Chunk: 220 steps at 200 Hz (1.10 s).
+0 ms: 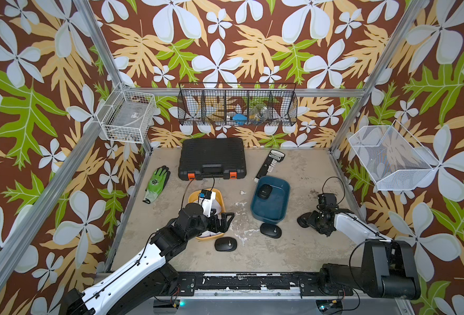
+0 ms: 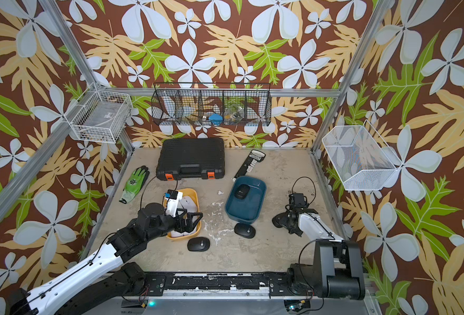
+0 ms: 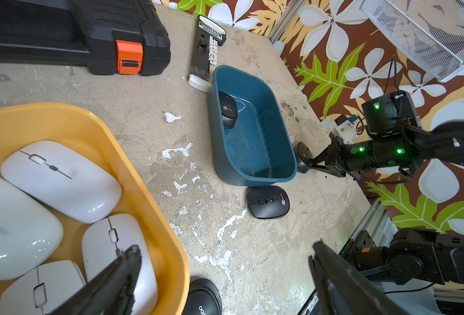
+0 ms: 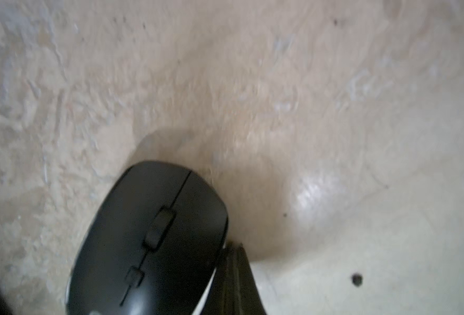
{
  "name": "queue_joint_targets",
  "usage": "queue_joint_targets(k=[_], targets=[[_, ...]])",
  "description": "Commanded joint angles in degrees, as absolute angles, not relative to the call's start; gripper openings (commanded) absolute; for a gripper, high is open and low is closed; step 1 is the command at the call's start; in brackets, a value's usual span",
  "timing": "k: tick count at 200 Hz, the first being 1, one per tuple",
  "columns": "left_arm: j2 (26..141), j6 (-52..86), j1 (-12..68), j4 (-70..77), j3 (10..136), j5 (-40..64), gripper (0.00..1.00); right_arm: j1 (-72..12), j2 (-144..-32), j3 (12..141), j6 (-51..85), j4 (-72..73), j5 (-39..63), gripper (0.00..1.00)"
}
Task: Place the mice by color into the storage box
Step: Adjust the mouse at the center of the board, then pick up the mouse from the center of the board.
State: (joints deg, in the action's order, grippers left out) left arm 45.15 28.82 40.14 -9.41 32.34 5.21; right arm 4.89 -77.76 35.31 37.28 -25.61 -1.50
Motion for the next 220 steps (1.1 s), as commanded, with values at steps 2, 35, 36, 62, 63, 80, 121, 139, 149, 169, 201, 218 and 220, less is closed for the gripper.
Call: queue_joint_targets(k=[2,35,36,62,63,80,121,139,149,169,201,218,220], targets=[[44.80,28.83,39.99,-10.06,32.15,5.39,1.00,5.42,-82.54,38.07,33.71,-21.42,1.21,0.00],[44.82,28.62,39.98,-10.53,32.30,5.02,1.00,5.41,-88.55,41.16,32.85,-17.48,8.40,0.00],[44.82,28.63,39.99,-10.49,32.28,5.02,1.00,5.38,-88.55,41.19,32.77,-17.40,8.80,0.00],[44.83,28.58,39.95,-10.70,32.24,5.12,1.00,5.38,-89.22,43.95,30.90,-19.09,7.61,0.00],[44.87,28.57,39.97,-10.71,32.25,5.11,1.00,5.42,-89.17,44.08,30.83,-19.17,7.32,0.00],[44.93,28.42,39.99,-10.87,32.26,5.10,1.00,6.25,-86.60,45.70,29.82,-21.74,4.50,0.00],[45.09,28.52,39.99,-10.55,32.08,5.70,1.00,7.12,-79.41,47.70,23.19,-24.87,7.82,0.33],[45.27,28.38,39.99,-9.73,32.08,7.16,1.00,6.43,-77.13,47.52,18.61,-26.77,10.17,0.61],[45.75,28.24,39.99,-9.02,32.61,8.60,1.00,5.18,-76.29,46.95,16.37,-28.16,9.93,0.73],[47.51,29.11,39.99,-7.09,34.33,10.24,1.00,2.72,-76.11,45.21,14.41,-29.86,9.25,0.85],[50.60,29.00,39.99,-6.27,36.33,11.34,1.00,-1.71,-78.78,44.72,15.03,-30.39,7.54,0.87],[50.80,28.63,39.99,-6.87,36.62,10.88,1.00,-3.63,-82.03,45.67,15.62,-31.09,5.70,0.87],[50.76,28.56,39.99,-6.93,36.62,10.76,1.00,-3.83,-82.49,45.76,15.70,-31.11,5.40,0.87]])
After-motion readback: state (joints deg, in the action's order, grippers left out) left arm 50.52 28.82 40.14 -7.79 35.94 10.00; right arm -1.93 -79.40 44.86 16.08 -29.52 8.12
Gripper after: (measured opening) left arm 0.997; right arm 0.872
